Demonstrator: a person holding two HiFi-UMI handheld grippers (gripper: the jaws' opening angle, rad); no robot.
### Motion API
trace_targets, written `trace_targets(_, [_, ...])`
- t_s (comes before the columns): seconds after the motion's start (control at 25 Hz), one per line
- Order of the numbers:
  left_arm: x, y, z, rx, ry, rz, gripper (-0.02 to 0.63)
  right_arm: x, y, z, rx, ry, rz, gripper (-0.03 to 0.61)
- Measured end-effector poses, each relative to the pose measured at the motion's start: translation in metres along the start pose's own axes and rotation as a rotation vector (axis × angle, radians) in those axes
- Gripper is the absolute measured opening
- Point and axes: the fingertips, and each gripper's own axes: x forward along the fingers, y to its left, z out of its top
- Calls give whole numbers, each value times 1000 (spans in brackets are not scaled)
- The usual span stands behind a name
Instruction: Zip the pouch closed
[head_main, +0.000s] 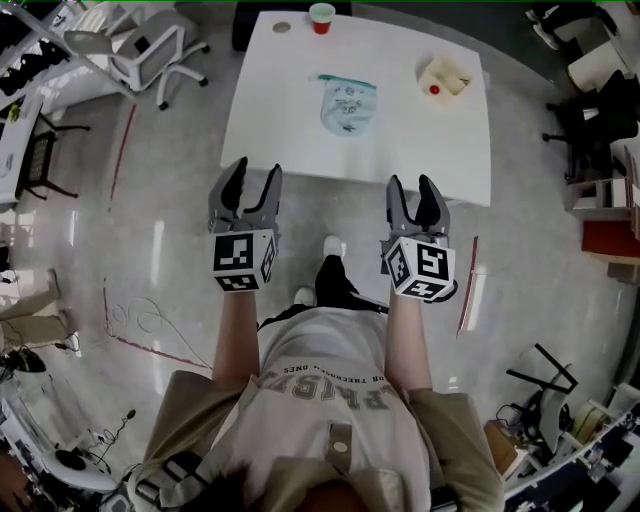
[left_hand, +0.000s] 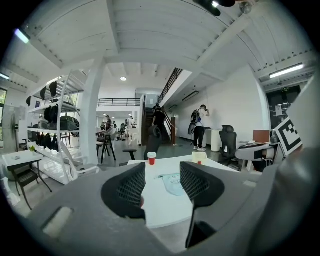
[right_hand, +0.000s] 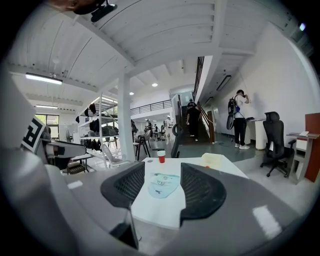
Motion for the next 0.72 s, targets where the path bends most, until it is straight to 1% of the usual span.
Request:
trace_targets(0.4, [80, 0, 25, 6, 3, 64, 222, 87, -43, 27, 6, -5, 69, 200])
trace_targets(0.56, [102, -2, 27, 3, 15, 89, 222, 108, -58, 29, 9, 7, 91, 201])
trace_targets(0.72, [115, -7, 28, 16, 33, 101, 222, 121, -73, 28, 28, 16, 99, 201])
